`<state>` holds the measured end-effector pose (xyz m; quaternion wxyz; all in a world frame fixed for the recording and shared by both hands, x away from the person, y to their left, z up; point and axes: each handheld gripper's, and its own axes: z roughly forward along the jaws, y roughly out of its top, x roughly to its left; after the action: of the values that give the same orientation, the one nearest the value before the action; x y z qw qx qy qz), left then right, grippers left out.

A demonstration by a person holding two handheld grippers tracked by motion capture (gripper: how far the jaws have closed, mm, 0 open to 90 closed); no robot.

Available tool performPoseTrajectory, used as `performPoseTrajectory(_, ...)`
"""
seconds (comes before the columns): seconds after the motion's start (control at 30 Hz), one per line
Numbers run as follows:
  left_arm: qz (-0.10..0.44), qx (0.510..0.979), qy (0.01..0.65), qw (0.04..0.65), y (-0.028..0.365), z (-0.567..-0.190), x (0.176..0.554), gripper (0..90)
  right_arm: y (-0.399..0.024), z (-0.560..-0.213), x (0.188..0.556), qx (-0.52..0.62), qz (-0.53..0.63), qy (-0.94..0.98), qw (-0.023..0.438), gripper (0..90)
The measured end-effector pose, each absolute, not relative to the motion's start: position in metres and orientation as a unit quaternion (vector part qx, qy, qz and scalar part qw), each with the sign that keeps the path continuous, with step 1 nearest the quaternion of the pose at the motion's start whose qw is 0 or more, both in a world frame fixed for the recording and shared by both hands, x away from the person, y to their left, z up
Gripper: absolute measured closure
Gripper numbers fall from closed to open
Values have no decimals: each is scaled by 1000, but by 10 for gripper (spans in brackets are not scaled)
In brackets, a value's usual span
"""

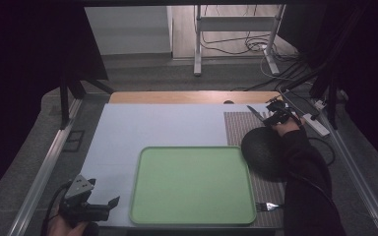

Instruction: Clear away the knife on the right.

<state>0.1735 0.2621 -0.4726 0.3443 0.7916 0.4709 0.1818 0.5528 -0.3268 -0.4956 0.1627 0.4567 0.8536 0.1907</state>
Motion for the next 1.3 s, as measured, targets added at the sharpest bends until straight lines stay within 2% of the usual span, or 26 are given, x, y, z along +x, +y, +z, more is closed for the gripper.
performPoseTrajectory(0.23, 182, 792, 471, 344, 262, -473, 173, 11, -342, -491, 548, 463, 178, 849, 185, 778)
performPoseTrajectory(0.67, 182, 791, 471, 344, 262, -472, 173, 11, -372, -474, 533, 486, 188, 831, 195, 777)
performPoseTrajectory(1.3, 181, 783, 478, 354, 265, -472, 173, 5, -335, -464, 498, 477, 235, 834, 149, 776)
